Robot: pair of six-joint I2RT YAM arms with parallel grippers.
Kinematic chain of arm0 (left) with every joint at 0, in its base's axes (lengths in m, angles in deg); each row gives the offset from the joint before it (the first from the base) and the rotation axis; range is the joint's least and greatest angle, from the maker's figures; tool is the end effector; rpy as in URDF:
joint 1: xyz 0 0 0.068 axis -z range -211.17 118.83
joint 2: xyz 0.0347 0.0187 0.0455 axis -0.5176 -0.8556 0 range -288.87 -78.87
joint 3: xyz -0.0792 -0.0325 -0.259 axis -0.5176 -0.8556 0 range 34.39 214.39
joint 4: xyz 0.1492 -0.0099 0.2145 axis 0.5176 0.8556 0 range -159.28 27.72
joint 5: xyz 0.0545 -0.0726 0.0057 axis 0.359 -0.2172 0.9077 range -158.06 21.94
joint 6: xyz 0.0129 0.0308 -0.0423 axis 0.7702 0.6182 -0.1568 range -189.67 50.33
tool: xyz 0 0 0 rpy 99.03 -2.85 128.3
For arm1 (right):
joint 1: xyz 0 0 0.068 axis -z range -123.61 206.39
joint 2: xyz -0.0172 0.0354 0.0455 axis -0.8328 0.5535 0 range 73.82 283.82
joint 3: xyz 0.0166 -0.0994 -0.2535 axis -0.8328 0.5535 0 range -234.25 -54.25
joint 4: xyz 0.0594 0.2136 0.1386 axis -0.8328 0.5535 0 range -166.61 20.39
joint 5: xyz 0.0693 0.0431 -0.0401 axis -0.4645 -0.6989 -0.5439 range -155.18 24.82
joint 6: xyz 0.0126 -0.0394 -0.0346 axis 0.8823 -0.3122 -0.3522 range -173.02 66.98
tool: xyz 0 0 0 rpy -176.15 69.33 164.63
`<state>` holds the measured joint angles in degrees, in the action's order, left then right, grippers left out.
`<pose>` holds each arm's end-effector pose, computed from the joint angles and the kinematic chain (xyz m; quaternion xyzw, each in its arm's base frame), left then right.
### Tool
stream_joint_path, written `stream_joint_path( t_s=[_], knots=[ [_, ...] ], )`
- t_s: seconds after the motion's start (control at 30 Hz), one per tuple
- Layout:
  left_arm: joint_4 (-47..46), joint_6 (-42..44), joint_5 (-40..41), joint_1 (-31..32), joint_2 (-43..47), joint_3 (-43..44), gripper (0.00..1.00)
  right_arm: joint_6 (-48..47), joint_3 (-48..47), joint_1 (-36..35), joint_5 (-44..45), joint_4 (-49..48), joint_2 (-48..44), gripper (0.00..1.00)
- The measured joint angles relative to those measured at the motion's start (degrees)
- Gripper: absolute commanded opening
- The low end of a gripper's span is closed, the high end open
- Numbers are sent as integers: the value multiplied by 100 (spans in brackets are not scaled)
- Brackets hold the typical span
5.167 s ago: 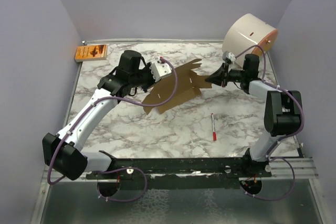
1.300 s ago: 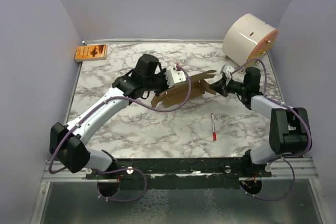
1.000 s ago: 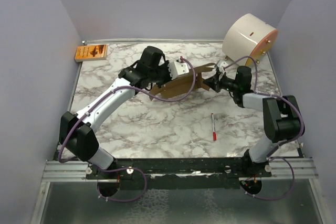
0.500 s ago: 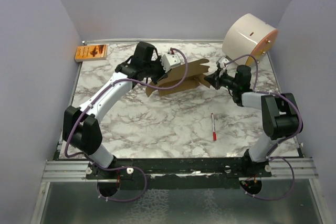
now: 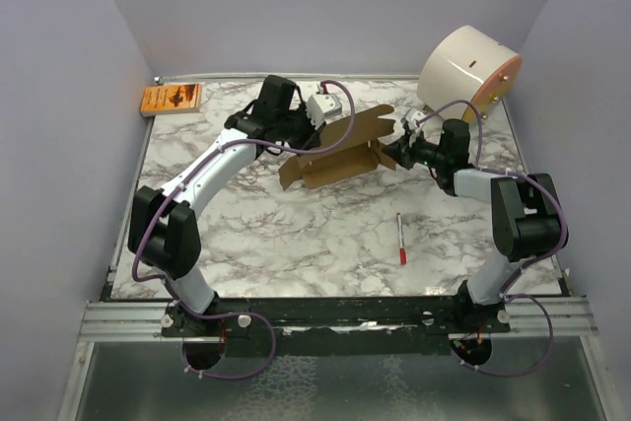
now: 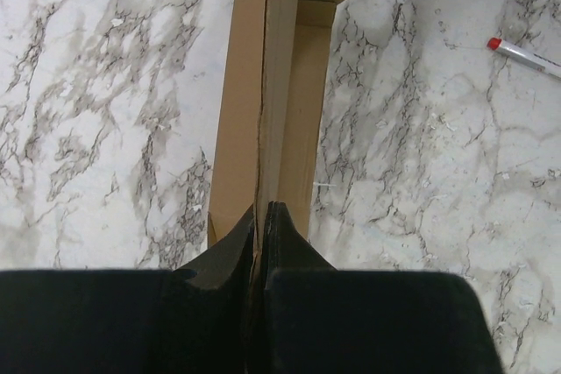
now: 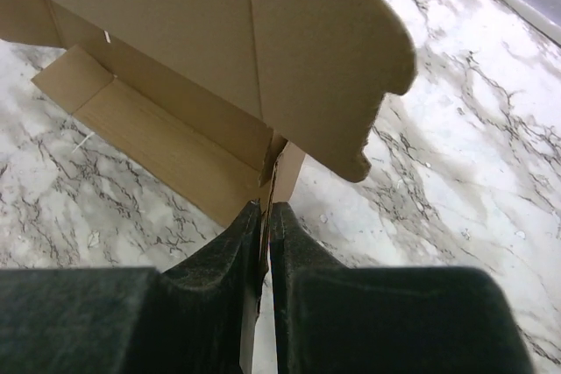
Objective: Fold the paper box
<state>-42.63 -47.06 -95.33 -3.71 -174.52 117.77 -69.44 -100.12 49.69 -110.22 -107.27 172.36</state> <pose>0.3300 -0.1899 0.3164 0.4632 0.7515 -0.2301 0.4095 0.3421 0.0656 0.1789 -0.3633 0.7074 0.2727 0.5415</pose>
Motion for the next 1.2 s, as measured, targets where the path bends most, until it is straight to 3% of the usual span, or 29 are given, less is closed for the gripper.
stream_joint_path(
  t_s=[0.6, 0.87, 1.2],
  knots=[
    [31, -103, 186, 227, -4, 9, 0, -640, -380, 90, -765, 1370, -2, 25],
    [37, -83, 326, 343, -2, -103, 0, -601, -590, 291, -1320, 1746, 26, 41],
    [-28, -81, 382, 365, 20, -146, 0, -586, -918, 424, -1982, 2295, 212, 46]
  ],
)
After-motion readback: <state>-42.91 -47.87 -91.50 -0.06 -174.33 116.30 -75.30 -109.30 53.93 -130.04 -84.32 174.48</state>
